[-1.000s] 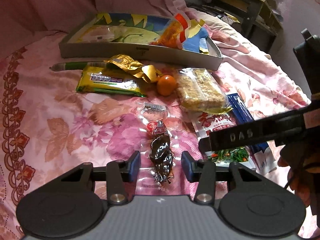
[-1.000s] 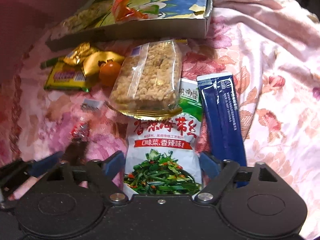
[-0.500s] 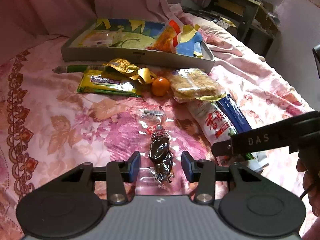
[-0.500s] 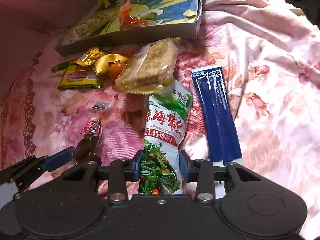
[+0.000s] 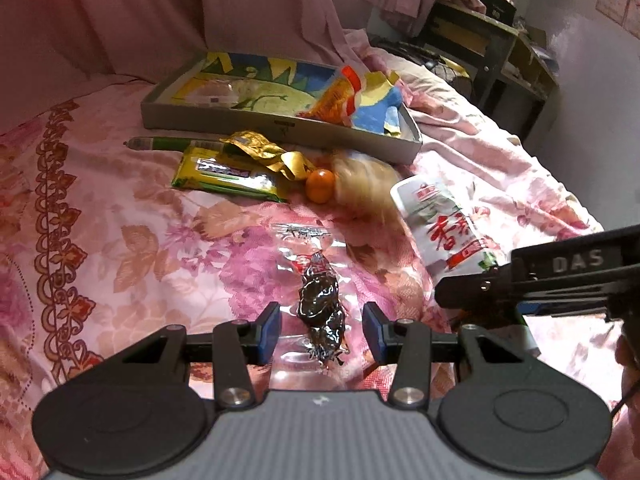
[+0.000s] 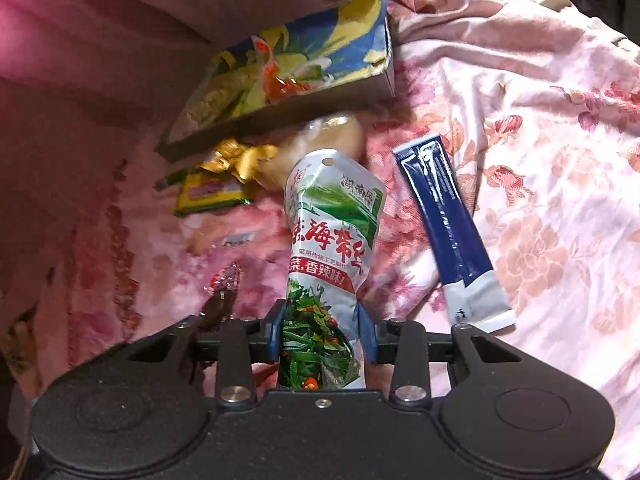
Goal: Organize snacks
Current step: 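Close the left tool on the dark candy while the right tool grasps the vegetable pouch, then carry the dark candy over the tray with the left tool while the right tool lowers the pouch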
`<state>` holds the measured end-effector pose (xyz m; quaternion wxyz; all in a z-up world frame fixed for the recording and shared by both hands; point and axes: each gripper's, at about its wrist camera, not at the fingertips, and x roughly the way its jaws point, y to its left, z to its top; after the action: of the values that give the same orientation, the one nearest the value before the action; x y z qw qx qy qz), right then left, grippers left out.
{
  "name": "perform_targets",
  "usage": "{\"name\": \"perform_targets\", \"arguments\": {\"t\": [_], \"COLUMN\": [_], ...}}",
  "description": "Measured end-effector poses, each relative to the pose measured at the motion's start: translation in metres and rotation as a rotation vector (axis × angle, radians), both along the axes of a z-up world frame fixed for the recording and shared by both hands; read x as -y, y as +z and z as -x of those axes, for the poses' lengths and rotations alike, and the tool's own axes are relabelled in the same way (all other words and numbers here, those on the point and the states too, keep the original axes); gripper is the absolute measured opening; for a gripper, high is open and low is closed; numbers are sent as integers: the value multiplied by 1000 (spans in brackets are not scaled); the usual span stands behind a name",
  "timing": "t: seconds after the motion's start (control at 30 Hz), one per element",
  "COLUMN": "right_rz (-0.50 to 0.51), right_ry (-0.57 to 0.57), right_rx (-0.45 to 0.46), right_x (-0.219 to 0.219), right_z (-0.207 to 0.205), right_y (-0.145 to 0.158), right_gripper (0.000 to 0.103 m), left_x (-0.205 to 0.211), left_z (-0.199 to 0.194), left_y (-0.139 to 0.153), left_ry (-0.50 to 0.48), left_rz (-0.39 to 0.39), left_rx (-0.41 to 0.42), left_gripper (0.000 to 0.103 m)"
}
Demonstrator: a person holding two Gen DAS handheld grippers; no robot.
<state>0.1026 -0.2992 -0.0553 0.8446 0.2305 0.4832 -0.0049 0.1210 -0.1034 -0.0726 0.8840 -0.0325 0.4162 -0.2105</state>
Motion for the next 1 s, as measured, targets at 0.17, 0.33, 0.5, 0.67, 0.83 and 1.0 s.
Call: {"name": "perform_targets", "arguments": {"t": [0.17, 0.33, 0.5, 0.67, 0.83, 1.0], "right_rz": [-23, -6, 1, 13, 21, 42], "right_ry": [-20, -49, -90, -106, -112, -139], "right_rx": [51, 119, 199, 258, 292, 332], "right_x": [-1, 0, 7, 18, 30, 39], "right_z": [12, 17, 16, -2, -37, -71], "right_y": [9, 21, 32, 40, 38, 33], "right_gripper": [39, 39, 39, 39, 39, 39], "left_x": [-7, -13, -15, -11, -3, 7], "left_z": [1, 0, -9, -40, -81, -129], "left_y": [7, 19, 30, 45, 62, 67], "left_ry": [43, 76, 116, 124, 100, 102], "left_rz": [13, 18, -6, 15, -1, 36], "left_rx": [15, 78, 158, 163, 253, 289], "left_gripper": [48, 48, 48, 48, 48, 48]}}
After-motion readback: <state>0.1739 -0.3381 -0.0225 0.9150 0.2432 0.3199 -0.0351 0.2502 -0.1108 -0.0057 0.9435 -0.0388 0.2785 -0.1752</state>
